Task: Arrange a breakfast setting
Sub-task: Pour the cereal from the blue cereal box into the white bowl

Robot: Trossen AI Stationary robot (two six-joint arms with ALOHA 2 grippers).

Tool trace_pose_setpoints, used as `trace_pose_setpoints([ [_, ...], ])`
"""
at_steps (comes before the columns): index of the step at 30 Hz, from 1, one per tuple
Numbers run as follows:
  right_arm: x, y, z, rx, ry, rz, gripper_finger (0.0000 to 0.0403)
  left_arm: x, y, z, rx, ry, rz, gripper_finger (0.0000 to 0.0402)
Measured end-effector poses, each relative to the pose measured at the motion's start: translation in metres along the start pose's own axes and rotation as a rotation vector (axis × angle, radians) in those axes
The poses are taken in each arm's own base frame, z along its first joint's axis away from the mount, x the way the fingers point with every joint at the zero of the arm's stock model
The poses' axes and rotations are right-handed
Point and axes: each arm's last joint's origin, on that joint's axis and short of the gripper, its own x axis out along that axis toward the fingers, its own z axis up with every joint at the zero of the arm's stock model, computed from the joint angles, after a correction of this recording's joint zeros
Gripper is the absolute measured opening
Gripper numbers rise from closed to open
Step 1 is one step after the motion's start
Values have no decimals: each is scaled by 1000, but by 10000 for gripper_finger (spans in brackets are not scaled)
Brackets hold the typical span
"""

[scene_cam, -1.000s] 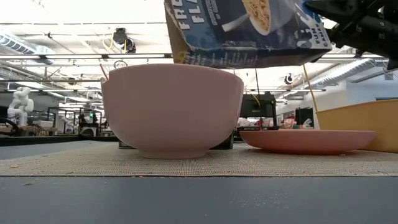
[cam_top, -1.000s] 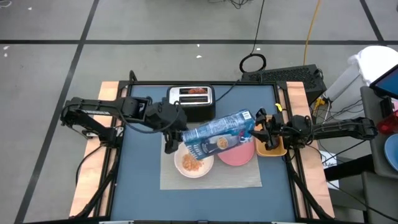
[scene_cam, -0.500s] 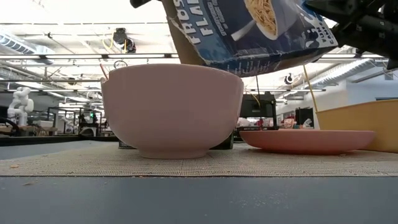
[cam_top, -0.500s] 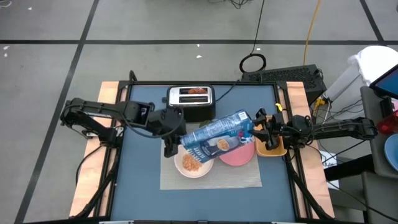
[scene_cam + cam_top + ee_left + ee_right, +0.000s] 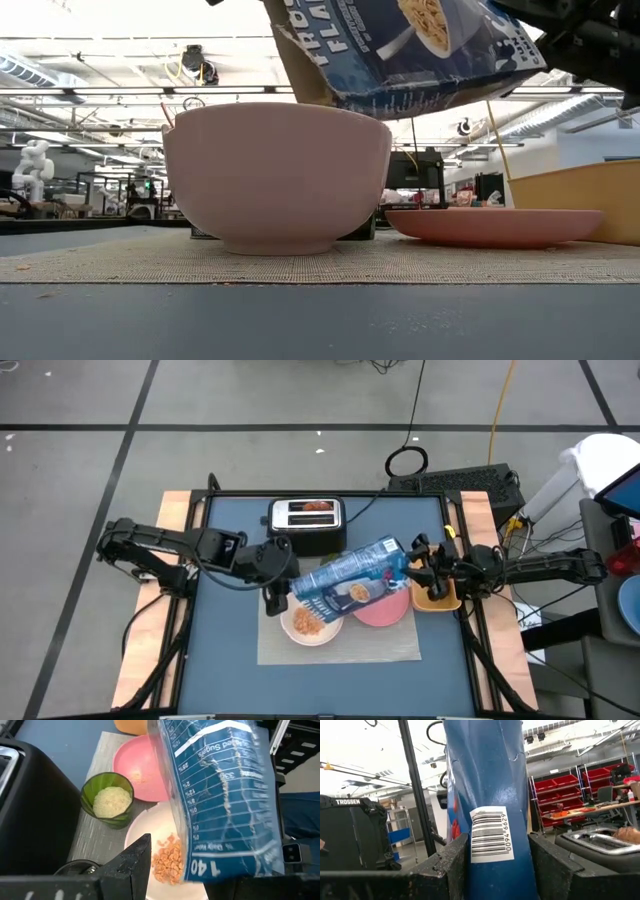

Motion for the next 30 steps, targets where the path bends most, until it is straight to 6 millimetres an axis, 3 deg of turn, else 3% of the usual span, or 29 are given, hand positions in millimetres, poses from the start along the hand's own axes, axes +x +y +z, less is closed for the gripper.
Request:
trace_pose_setpoints([
  [7, 10, 2, 11, -39, -23, 7, 178, 0, 1, 1, 3, -9, 11, 154],
  [17, 14, -1, 2, -32, 49, -12, 177, -1, 4, -7, 8, 59, 64, 154],
  [24, 14, 2, 12, -54, -54, 15, 177, -1, 4, -5, 6, 40, 78, 154],
  [30, 15, -1, 3, -33, 38, -9, 177, -1, 5, -6, 12, 49, 81, 154],
])
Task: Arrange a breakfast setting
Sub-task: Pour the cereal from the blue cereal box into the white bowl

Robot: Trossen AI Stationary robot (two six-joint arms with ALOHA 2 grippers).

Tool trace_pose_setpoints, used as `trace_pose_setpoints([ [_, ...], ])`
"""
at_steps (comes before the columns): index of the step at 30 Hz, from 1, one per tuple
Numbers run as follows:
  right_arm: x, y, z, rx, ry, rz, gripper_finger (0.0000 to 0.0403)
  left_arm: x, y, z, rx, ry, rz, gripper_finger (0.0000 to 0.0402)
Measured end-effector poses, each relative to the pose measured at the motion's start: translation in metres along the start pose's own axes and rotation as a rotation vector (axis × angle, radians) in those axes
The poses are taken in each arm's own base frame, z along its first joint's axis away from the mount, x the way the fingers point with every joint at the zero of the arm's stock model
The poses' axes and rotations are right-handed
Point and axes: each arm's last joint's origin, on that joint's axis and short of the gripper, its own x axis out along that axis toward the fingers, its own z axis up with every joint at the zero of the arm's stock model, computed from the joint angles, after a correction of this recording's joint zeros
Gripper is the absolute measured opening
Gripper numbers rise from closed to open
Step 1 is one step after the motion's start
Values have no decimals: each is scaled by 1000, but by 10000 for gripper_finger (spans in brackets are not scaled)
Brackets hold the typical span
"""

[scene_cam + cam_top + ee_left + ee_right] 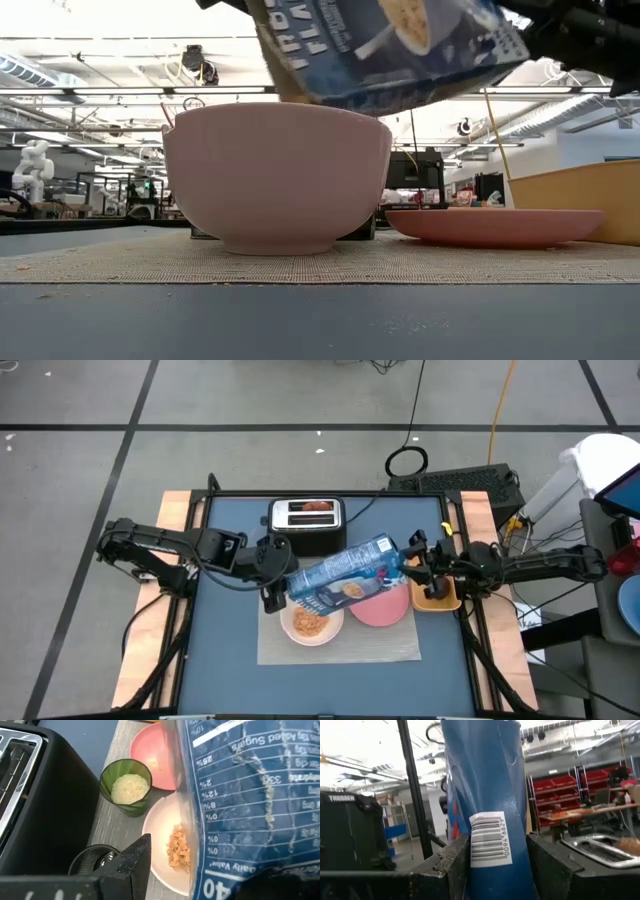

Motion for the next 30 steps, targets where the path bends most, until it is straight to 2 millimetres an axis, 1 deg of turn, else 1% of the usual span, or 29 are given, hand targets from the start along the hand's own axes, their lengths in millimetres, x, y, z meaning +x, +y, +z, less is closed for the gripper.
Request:
trace_pose_setpoints([
  [5, 0, 2, 9, -14, -100, 19, 177, 0, 0, 1, -3, -9, -2, 154],
  [7, 0, 2, 8, -16, -85, 28, 177, 0, 0, 1, -4, -9, -2, 154],
  [11, 1, 0, 0, 0, -8, 4, 177, 0, 0, 0, -1, -5, -2, 154],
  [18, 1, 1, 4, -10, -49, 13, 177, 0, 0, 1, -4, -14, -4, 154],
  [23, 1, -1, -3, 2, 20, -3, 178, 0, 0, 1, 3, -8, -3, 154],
  [28, 1, 1, 6, -15, -73, 20, 178, 0, 0, 2, 3, -15, -5, 154],
  [30, 1, 2, 6, -16, -74, 21, 178, 0, 0, 2, 3, -16, -5, 154],
])
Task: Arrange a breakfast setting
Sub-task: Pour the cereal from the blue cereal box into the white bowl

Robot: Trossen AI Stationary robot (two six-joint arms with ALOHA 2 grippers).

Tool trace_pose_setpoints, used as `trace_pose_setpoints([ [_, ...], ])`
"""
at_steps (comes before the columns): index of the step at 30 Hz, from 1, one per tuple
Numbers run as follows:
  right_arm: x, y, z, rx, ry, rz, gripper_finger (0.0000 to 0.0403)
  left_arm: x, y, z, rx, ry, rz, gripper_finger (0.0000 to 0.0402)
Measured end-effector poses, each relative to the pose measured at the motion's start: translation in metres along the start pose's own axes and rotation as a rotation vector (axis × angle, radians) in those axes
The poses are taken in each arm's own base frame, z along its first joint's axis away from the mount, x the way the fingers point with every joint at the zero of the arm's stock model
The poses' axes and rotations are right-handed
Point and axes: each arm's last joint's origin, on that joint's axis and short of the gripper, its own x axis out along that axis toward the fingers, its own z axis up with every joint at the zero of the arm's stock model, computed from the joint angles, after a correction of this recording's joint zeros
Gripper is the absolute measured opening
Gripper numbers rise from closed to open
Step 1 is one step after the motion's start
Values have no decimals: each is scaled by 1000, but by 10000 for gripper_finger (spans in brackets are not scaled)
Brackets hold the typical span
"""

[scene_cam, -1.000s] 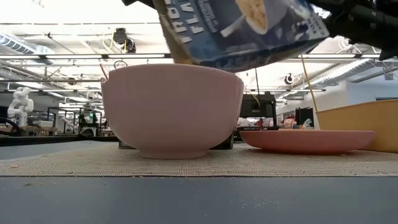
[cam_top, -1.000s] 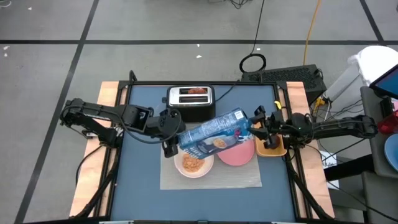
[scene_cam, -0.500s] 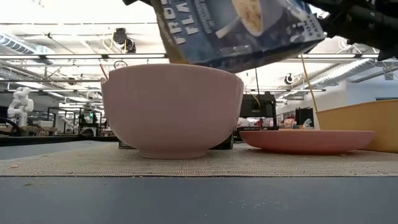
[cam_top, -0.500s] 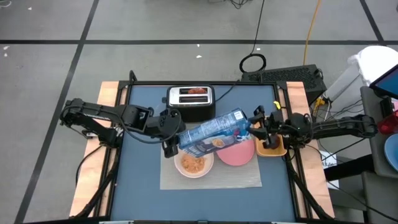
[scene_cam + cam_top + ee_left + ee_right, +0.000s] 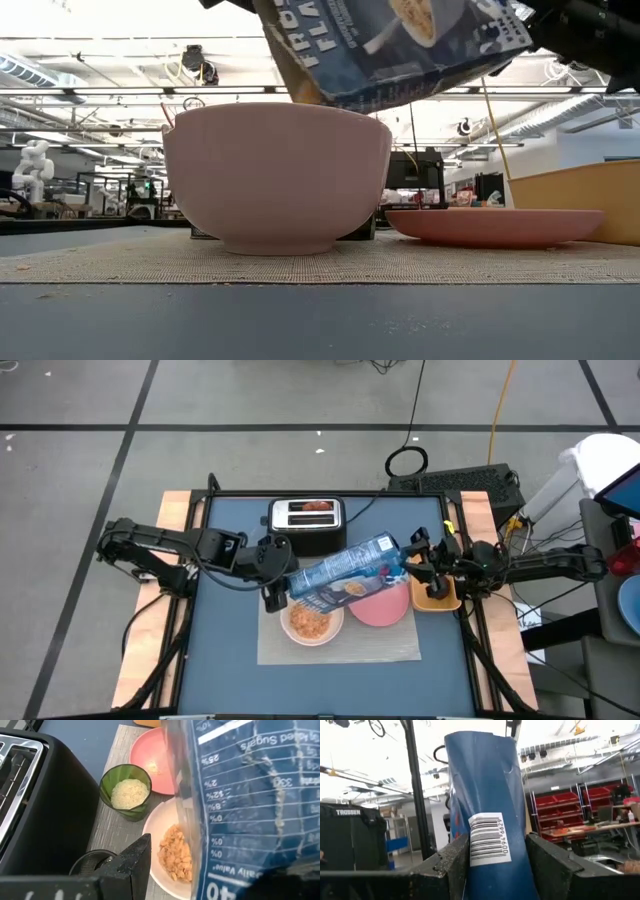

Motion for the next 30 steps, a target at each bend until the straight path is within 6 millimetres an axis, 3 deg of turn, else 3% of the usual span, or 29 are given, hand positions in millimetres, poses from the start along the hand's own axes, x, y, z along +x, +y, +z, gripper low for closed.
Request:
trace_pose_setpoints([
  [5, 0, -2, -8, 23, 82, -20, 168, 0, 0, -1, 3, 10, 2, 154],
  [10, 0, 0, -1, 1, 12, -3, 158, 0, 0, 0, 0, -1, -1, 154],
  [26, -1, -3, -11, 18, 115, -27, 155, 0, 0, 0, 1, 2, -1, 154],
  [30, 0, -1, -6, 5, 55, -13, 155, 0, 0, 0, -1, -4, -3, 154],
])
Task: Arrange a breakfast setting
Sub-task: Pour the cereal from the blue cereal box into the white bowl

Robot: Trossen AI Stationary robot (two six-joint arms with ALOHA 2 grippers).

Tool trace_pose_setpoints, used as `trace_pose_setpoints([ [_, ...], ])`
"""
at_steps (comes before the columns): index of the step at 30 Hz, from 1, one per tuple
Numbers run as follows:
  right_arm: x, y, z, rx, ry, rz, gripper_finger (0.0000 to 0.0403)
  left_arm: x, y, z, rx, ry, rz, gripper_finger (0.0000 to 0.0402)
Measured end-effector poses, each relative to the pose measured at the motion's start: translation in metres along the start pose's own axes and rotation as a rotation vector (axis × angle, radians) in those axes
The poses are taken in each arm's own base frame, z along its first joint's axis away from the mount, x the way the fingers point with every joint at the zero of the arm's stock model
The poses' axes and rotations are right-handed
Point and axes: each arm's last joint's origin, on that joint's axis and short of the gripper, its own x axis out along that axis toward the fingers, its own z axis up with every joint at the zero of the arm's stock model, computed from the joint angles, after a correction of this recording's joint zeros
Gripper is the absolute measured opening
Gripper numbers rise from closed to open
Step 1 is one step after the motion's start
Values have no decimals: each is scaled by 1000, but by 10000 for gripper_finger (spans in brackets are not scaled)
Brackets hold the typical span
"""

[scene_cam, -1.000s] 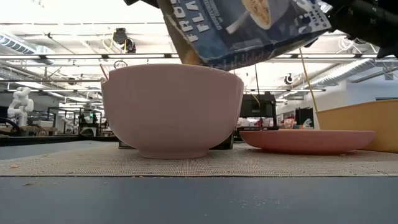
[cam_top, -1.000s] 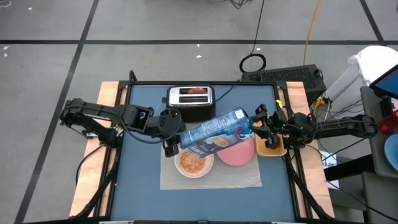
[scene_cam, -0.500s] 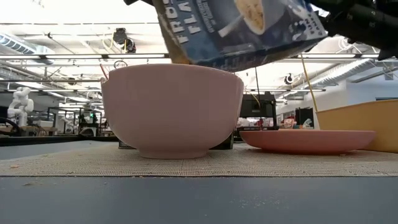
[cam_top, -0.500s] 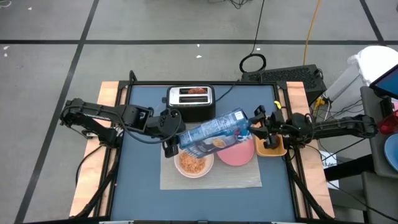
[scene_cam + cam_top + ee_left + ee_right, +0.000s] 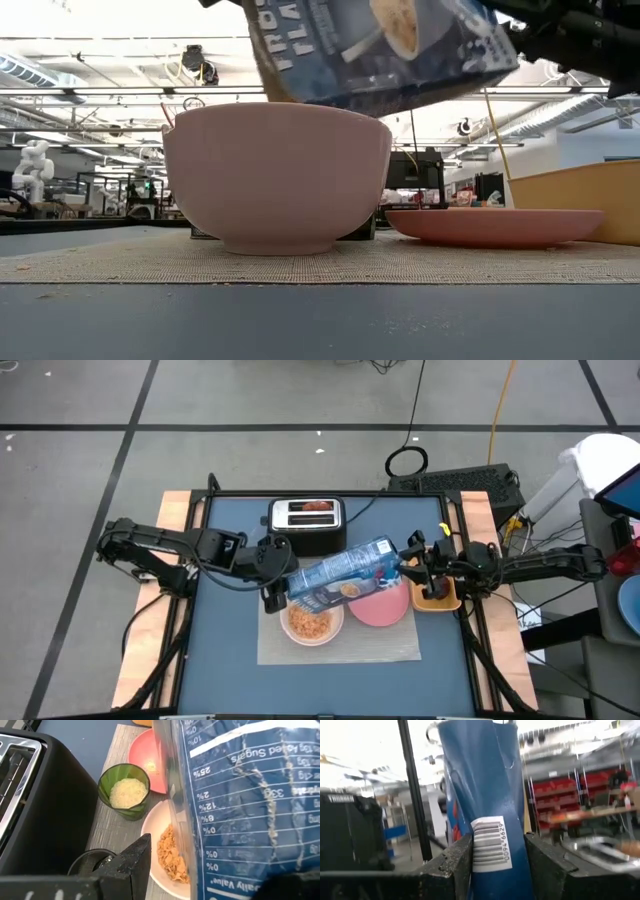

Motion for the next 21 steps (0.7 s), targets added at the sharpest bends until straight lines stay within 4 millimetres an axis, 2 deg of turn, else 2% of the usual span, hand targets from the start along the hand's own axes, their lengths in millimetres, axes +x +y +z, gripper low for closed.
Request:
trace_pose_setpoints([
  [3, 0, 1, 2, -2, -21, 5, 155, 0, 0, 1, -4, -7, -1, 154],
  [8, 0, -1, -6, 18, 63, -14, 155, 0, 0, 0, -1, 0, -1, 154],
  [13, 0, 1, 2, 5, -22, 10, 155, 0, 0, 1, -3, -10, -4, 154],
  [21, 0, 0, -3, 11, 32, 15, 155, 0, 0, 0, 0, -2, -3, 154],
])
